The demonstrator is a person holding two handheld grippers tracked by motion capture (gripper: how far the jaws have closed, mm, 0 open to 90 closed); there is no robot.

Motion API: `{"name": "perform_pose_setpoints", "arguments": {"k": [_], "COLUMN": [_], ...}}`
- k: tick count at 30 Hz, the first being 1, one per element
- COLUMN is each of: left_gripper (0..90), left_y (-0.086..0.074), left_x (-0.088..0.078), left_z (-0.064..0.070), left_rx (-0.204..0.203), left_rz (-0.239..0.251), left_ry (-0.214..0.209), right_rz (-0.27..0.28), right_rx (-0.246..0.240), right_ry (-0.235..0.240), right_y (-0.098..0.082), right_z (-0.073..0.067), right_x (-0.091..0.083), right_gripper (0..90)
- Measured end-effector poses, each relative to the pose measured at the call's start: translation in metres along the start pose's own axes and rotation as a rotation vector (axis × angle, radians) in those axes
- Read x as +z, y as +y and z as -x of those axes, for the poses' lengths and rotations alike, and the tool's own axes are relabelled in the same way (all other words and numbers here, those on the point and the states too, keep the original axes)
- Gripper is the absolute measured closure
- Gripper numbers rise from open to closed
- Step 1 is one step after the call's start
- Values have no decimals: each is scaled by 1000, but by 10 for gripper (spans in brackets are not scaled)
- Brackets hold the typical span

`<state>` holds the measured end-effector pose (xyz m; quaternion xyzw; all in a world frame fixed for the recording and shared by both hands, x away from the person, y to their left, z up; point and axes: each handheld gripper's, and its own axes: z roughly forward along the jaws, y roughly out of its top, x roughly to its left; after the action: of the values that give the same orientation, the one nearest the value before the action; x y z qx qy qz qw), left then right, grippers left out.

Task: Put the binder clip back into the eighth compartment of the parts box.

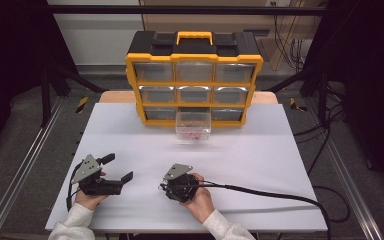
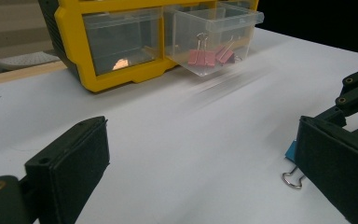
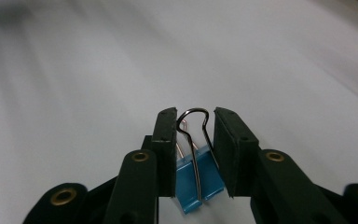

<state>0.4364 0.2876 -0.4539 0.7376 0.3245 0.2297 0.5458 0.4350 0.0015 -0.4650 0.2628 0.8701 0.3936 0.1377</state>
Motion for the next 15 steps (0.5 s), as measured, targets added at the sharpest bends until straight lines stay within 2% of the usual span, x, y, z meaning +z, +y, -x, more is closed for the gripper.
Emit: {"name": "perform_pose_setpoints", "arguments": {"k": [15], "left_gripper": [28], "left_y": [0], "left_x": [0], "left_z": [0], "left_rx": [0], "left_rz": [2], "left_ry": [0], "right_rz": [-4], "right_rx": [-18], "right_ry": [-17], "right_y": [3], "right_z": [3], "right_x": [-5], "right_gripper": [748]}}
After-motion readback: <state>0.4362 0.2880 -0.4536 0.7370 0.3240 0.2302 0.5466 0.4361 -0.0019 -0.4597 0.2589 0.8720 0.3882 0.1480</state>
